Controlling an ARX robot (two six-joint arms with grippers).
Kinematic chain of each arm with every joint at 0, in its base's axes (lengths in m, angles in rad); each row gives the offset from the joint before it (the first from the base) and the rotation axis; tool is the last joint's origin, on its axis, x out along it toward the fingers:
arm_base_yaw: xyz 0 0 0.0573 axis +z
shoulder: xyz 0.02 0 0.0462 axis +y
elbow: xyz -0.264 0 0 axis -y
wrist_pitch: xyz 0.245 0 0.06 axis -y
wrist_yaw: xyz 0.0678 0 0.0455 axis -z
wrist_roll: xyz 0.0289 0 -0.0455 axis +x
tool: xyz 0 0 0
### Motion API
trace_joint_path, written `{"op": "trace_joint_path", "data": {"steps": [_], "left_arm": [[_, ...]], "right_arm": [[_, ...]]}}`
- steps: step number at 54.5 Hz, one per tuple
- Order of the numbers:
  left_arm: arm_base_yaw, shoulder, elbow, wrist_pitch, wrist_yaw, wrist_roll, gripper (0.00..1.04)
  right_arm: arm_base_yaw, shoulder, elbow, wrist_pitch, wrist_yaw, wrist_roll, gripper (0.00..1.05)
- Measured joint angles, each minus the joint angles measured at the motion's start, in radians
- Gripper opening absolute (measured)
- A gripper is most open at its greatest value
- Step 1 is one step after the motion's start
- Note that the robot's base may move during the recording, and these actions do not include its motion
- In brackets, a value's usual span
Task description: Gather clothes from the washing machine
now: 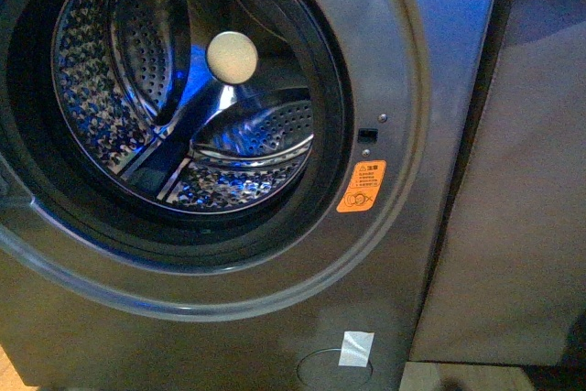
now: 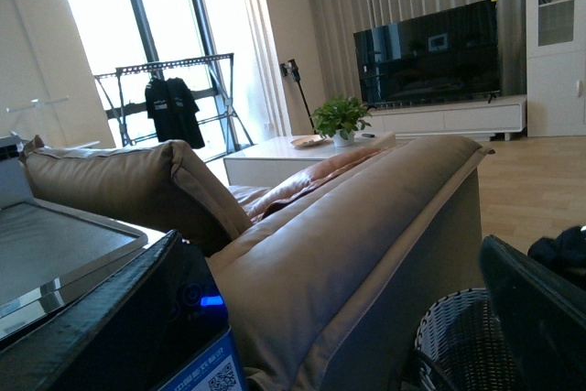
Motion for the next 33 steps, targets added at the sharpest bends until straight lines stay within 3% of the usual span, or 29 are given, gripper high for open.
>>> {"op": "trace_joint_path", "data": {"steps": [8,24,33], "left_arm": [[-0.001,0.0,0.0,0.001,0.0,0.0,0.98],[-0.001,0.0,0.0,0.001,0.0,0.0,0.98],[0.0,0.0,0.0,0.001,-0.001,0.0,0.98]], "right_arm": [[0.033,0.032,-0.082,-0.083,-0.051,-0.057,0.45],[0.078,0.046,-0.108,-0.167,-0.076,-0.037,0.96],[0.115,-0.048,-0.107,-0.121,-0.095,0.067,0.97]]}}
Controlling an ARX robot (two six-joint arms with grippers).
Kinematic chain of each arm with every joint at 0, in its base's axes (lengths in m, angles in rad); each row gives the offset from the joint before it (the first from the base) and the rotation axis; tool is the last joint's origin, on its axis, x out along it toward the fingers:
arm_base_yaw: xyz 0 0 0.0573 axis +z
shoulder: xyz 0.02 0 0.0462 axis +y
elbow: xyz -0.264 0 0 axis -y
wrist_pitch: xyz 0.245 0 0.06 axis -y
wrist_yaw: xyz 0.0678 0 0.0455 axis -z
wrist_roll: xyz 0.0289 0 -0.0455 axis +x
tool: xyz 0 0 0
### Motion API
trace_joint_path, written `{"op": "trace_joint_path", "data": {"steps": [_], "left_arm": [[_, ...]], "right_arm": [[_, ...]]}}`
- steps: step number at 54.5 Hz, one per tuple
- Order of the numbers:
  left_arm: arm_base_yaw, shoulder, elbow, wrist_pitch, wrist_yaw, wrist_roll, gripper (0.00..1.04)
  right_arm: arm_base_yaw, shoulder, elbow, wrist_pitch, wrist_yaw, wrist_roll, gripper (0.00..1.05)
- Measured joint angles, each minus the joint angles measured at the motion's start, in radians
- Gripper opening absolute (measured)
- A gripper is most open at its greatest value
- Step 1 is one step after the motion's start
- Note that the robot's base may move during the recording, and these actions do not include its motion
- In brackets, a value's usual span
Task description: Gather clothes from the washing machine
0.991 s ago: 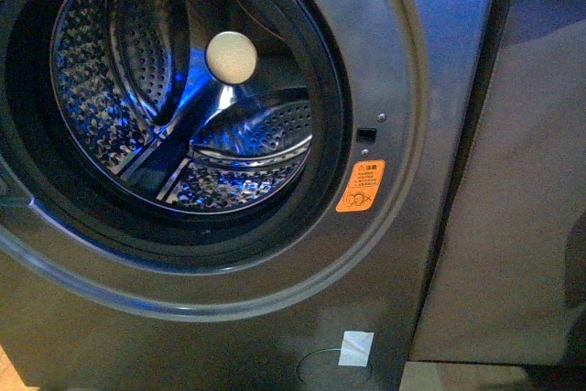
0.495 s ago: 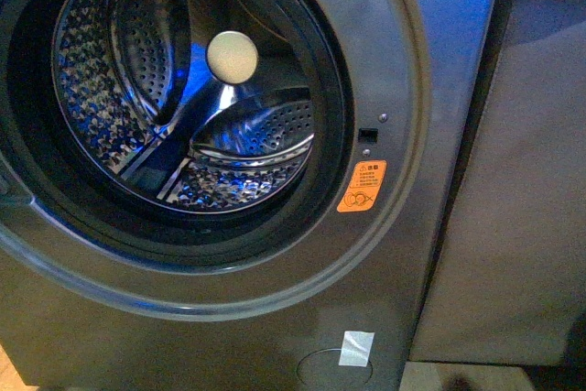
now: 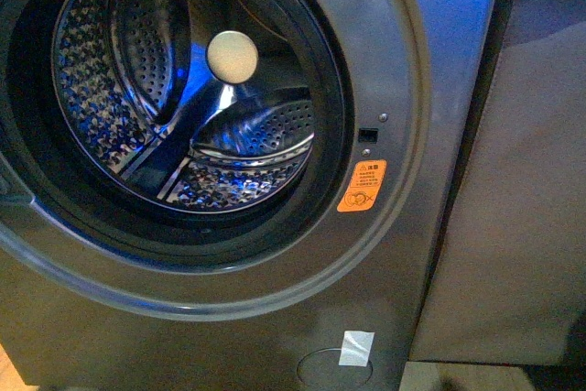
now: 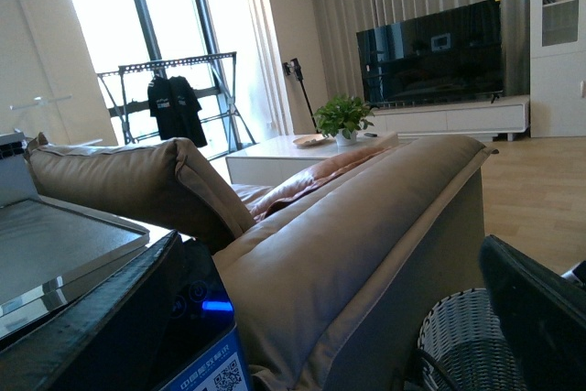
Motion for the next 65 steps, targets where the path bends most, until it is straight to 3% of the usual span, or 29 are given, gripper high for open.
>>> {"op": "trace_joint_path", "data": {"steps": [6,12,22,30,35,38,42,46,50,65], "left_arm": [[0.0,0.0,0.0,0.0,0.0,0.0,0.98],[0.0,0.0,0.0,0.0,0.0,0.0,0.98],[0.0,0.0,0.0,0.0,0.0,0.0,0.98],[0.0,0.0,0.0,0.0,0.0,0.0,0.98],[0.0,0.0,0.0,0.0,0.0,0.0,0.98],[0.0,0.0,0.0,0.0,0.0,0.0,0.98],[0.0,0.0,0.0,0.0,0.0,0.0,0.98],[0.0,0.0,0.0,0.0,0.0,0.0,0.98],[0.0,0.0,0.0,0.0,0.0,0.0,0.98],[0.0,0.0,0.002,0.0,0.0,0.0,0.98]], "right_arm": [[0.077,-0.162,0.001,0.162,0.044,0.105,0.97],[0.156,-0.269,0.013,0.224,0.089,0.201,0.97],[0.374,-0.425,0.014,0.26,0.246,0.361,0.97],[0.628,-0.596,-0.089,0.259,0.414,0.397,0.97],[0.857,-0.719,-0.212,0.254,0.562,0.369,0.97],[1.046,-0.783,-0.336,0.305,0.693,0.33,0.97],[1.177,-0.797,-0.426,0.343,0.784,0.291,0.97],[1.222,-0.822,-0.401,0.111,0.924,0.238,0.86],[1.215,-0.865,-0.409,-0.065,0.958,0.21,0.74],[1.14,-0.978,-0.537,-0.09,0.875,0.181,0.28]]}}
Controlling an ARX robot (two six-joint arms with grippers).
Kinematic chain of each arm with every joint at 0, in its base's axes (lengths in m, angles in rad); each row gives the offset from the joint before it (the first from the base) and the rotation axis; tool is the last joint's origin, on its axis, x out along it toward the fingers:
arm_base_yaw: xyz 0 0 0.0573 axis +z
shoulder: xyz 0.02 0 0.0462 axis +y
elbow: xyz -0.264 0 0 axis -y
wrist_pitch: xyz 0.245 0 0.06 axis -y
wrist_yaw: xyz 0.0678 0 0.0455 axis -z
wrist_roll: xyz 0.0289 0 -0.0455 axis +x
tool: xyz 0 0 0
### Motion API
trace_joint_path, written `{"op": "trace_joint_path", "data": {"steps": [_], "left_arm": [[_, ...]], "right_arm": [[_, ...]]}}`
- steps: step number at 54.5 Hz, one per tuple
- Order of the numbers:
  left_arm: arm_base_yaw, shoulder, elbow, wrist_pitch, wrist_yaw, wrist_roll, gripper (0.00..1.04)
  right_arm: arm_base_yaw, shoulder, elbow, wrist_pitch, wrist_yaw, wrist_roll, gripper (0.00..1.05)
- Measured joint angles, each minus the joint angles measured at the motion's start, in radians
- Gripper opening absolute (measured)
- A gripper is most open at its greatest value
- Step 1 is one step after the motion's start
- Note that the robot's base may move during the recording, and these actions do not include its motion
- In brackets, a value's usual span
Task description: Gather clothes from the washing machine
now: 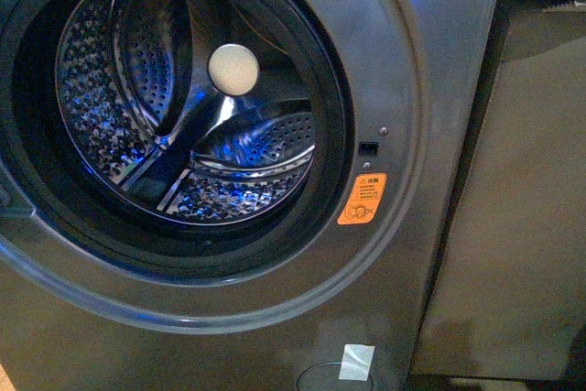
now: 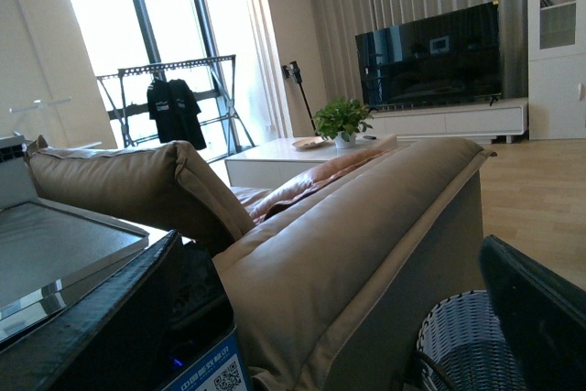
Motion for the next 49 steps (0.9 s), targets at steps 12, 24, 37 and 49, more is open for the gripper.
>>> {"op": "trace_joint_path", "data": {"steps": [12,24,37,49], "left_arm": [[0.062,0.151,0.406,-0.712,-0.308,-0.158,0.98],[0.254,-0.015,0.263,-0.744,-0.429,-0.215,0.98],[0.313,-0.198,0.017,-0.735,-0.446,-0.335,0.98],[0.386,-0.538,-0.617,-0.226,-0.508,-0.178,0.53]], "right_arm": [[-0.094,-0.081,-0.08,0.001,-0.075,-0.004,0.02],[-0.096,-0.151,-0.132,-0.014,-0.079,-0.004,0.02],[-0.096,-0.204,-0.158,-0.038,-0.08,-0.004,0.02],[-0.096,-0.362,-0.198,-0.188,-0.082,-0.005,0.02]]}}
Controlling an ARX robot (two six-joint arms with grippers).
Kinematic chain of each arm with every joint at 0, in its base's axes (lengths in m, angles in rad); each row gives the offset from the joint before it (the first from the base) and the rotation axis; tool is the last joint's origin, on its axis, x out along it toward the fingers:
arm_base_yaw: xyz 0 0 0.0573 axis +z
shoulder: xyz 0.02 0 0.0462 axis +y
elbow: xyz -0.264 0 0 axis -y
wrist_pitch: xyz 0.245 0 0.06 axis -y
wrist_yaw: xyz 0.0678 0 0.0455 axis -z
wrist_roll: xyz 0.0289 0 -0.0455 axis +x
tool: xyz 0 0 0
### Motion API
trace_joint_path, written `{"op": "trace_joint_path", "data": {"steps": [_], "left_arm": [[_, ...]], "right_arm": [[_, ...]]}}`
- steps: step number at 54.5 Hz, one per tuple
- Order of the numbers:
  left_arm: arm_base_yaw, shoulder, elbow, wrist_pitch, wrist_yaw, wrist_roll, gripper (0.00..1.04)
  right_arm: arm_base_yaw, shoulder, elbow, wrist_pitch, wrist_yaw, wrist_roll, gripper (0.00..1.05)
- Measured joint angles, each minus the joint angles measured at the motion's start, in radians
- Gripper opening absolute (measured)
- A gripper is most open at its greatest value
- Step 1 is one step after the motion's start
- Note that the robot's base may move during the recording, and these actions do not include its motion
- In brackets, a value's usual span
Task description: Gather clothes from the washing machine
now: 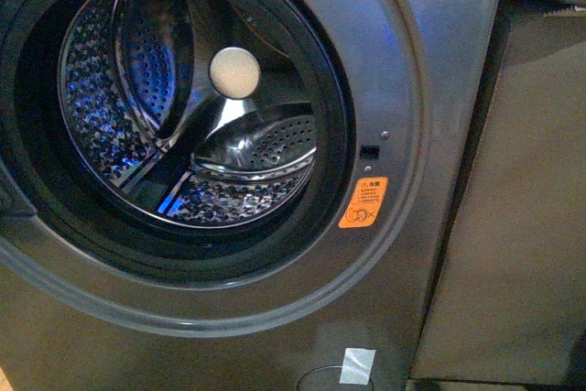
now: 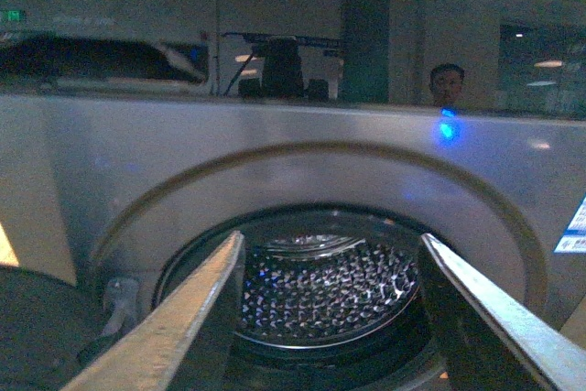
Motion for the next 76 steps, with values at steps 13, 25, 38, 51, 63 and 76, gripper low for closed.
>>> {"op": "trace_joint_path", "data": {"steps": [13,25,38,51,63,76], "left_arm": [[0.08,-0.158,-0.379,0.151,0.082,0.017,0.16],[0.145,-0.291,-0.606,0.246,0.137,0.02,0.04],[0.255,-0.399,-0.77,0.292,0.246,0.021,0.04],[0.256,-0.475,-0.858,0.303,0.247,0.021,0.04],[0.256,-0.533,-0.905,0.301,0.247,0.021,0.04],[0.256,-0.588,-0.939,0.28,0.247,0.021,0.04]], "right_arm": [[-0.001,-0.063,-0.011,-0.021,0.002,0.0,0.02],[-0.001,-0.063,-0.011,-0.021,0.002,0.0,0.02],[-0.001,-0.063,-0.011,-0.021,0.001,0.0,0.02],[-0.001,-0.064,-0.011,-0.021,0.002,0.0,0.02],[-0.001,-0.064,-0.011,-0.021,0.002,0.0,0.02],[-0.001,-0.064,-0.011,-0.021,0.002,0.0,0.02]]}}
